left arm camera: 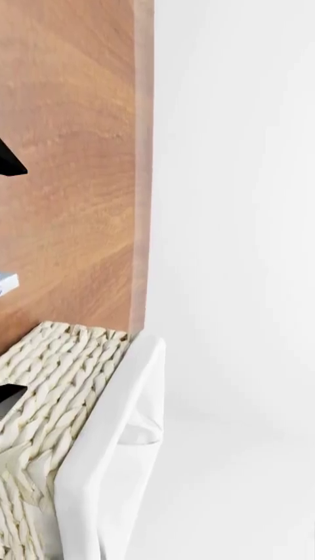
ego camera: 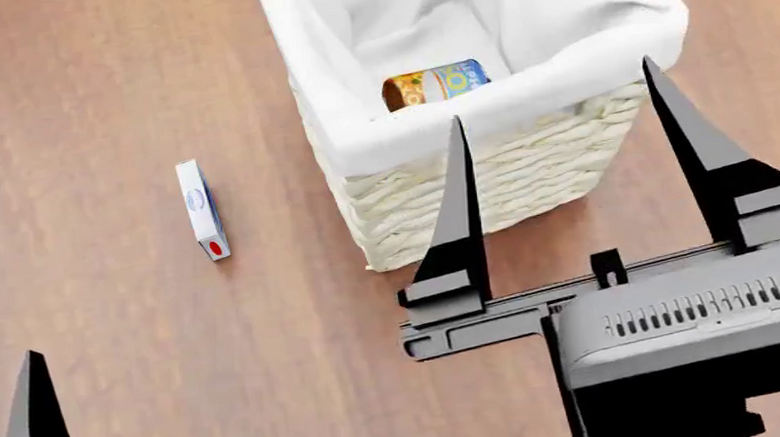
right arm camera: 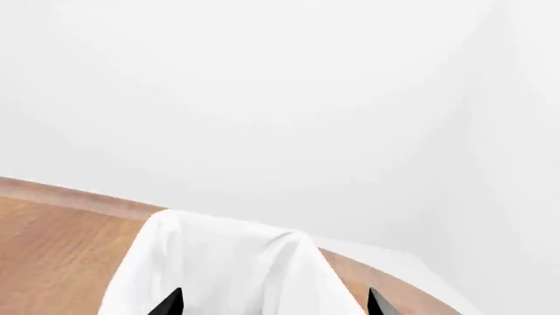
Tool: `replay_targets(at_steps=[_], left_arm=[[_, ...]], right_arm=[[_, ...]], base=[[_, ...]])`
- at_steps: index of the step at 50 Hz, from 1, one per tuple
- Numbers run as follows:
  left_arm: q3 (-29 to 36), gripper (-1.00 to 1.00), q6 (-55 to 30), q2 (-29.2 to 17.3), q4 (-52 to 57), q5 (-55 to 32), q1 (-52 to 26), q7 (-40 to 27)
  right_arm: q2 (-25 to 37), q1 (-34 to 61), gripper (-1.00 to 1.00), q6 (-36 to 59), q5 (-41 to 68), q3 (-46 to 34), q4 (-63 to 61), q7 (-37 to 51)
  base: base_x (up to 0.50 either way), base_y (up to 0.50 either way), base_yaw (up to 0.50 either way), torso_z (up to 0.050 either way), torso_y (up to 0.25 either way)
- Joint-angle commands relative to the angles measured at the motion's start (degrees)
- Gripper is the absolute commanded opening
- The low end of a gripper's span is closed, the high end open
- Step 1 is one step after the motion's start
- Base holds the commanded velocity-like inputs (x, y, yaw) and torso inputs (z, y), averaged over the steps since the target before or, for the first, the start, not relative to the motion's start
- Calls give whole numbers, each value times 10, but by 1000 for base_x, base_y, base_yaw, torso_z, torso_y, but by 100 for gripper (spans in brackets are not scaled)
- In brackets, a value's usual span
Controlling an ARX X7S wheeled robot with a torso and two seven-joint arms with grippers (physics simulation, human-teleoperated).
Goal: Pick up the alphabet soup and the cream cheese box, and put them in the basket.
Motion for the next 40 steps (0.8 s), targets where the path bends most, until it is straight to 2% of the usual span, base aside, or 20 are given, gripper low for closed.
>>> replay_targets(at_steps=[1, 11, 22, 33, 37, 40], left_arm=[[5, 100, -3, -2, 6, 1, -3, 0], [6, 100, -7, -3, 7, 7, -15, -1], [29, 100, -14, 30, -139, 22, -130, 35], [42, 100, -35, 45, -200, 8, -204, 64], [61, 100, -84, 52, -225, 14, -247, 68], [50, 100, -151, 71, -256, -46, -290, 67]], right_arm=[[-1, -95, 100, -53, -91, -33, 3, 61], [-10, -131, 100, -87, -112, -39, 21, 72], [-16, -148, 100, -108, -112, -37, 35, 72], [-22, -153, 100, -113, -111, -35, 41, 68], [-20, -154, 100, -119, -108, -32, 38, 68], [-25, -162, 100, -126, -112, -31, 46, 70]], base=[[0, 0, 0, 0, 0], [0, 0, 0, 0, 0], [0, 0, 0, 0, 0], [0, 0, 0, 0, 0], [0, 0, 0, 0, 0], [0, 0, 0, 0, 0]])
